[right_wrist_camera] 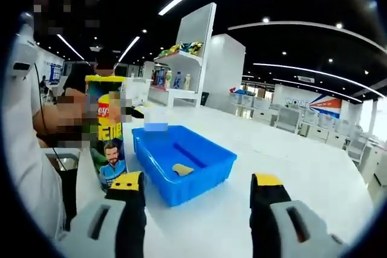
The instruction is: Open the lid of the chip container on the table, take out the chips, place them into the box in front of the container, and close the lid
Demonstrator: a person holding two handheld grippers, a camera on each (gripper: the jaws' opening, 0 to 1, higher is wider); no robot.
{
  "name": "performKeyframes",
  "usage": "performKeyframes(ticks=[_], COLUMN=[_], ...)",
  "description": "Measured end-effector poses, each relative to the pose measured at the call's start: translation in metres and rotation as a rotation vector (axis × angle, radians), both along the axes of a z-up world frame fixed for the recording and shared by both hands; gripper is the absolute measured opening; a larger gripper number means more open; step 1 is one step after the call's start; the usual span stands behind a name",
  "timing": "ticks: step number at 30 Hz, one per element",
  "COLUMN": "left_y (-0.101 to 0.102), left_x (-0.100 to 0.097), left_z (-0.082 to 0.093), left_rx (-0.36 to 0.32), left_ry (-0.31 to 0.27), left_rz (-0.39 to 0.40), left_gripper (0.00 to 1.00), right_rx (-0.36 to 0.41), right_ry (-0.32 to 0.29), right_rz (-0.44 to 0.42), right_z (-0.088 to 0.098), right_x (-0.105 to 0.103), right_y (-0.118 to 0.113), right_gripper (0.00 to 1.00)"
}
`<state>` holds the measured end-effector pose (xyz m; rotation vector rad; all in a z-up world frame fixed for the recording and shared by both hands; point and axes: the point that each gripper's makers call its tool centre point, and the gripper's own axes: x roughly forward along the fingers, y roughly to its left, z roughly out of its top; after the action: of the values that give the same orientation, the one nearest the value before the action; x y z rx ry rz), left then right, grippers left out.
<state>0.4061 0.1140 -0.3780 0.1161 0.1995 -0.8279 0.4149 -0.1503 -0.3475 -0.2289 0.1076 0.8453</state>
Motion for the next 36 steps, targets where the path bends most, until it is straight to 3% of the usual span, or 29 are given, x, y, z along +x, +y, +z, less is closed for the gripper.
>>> performKeyframes(ticks=[6, 7, 13, 22, 36], left_y=[-0.020, -0.022, -0.026, -0.039, -0.038], left_x=[0.000, 0.001, 0.011, 0.010, 0.017], left_z=[-0.021, -0.022, -0.024, -0.030, -0.034], left_rx=[0.010, 0.009, -0.016, -0.037, -0.075], left_ry=[0.026, 0.026, 0.009, 0.016, 0.012], left_rz=[-0.005, -0.005, 0.052, 0.029, 0.041], left_gripper=[0.71, 0.70, 0.69, 0.66, 0.61], right_rx=[-0.049, -0.078, -0.088, -0.064, -0.030], right_ry=[0.020, 0.023, 0.059, 0.082, 0.116], right_rz=[0.021, 0.021, 0.049, 0.053, 0.085], right_z=[-0.029, -0.036, -0.054, -0.060, -0.072], right_x=[0.006, 0.007, 0.005, 0.007, 0.007], right_y=[0.011, 0.013, 0.028, 0.041, 0.069], right_gripper=[0.74, 0.74, 0.70, 0.67, 0.66])
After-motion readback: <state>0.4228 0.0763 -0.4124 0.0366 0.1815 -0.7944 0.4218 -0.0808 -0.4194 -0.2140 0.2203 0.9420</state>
